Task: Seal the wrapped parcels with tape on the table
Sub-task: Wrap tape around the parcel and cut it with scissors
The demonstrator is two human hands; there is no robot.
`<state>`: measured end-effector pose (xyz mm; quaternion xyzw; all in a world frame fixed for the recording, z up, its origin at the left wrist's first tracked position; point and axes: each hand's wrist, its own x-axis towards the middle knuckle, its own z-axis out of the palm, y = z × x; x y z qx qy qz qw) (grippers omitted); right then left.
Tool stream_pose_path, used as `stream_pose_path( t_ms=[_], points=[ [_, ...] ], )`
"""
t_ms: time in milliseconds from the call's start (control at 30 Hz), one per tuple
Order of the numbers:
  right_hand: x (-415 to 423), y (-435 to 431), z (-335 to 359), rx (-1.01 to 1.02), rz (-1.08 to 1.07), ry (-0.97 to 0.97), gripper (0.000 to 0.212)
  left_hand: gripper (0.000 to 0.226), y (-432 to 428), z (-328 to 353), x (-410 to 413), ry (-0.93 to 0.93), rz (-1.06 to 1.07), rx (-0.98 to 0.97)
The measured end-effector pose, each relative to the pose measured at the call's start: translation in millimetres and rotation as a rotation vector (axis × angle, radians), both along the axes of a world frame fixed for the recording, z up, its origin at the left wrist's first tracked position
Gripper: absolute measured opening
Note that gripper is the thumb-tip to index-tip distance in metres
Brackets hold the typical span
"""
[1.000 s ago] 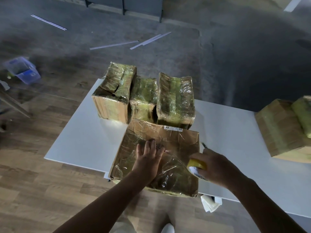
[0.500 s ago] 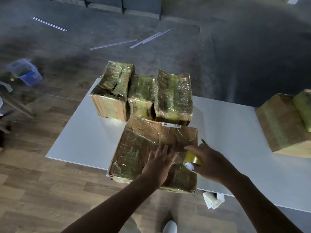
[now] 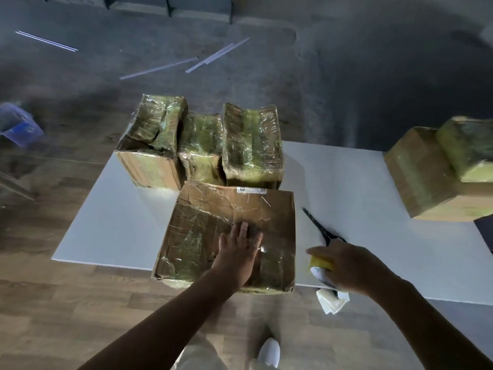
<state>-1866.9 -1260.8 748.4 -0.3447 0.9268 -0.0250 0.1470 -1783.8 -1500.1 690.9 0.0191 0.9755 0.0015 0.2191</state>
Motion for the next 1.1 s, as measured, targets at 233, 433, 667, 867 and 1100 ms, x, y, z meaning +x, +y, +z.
stream_pose_path(
  t_ms=[233, 433, 667, 867, 1100],
  points=[
    [8, -2, -37, 0.004, -0.007, -0.067, 0.045, 0.049, 34, 17, -5, 0.078, -0.111, -0.164],
    [8, -11, -45, 0.016, 0.038, -0.040, 0.041, 0.057, 56, 12, -8, 0.109, -0.253, -0.269],
    [15, -9, -49, -0.073, -0.017, -0.054, 0.042, 0.055, 76, 18, -9, -0.017, -0.199, -0.336],
    [21, -5, -55, -0.114, -0.072, -0.103, 0.046, 0.049, 85, 17, 11, -0.024, -0.209, -0.278],
    [16, -5, -60, -0.118, -0.078, -0.153, 0.048, 0.066, 80, 15, 18, 0.022, -0.166, -0.058]
  ],
)
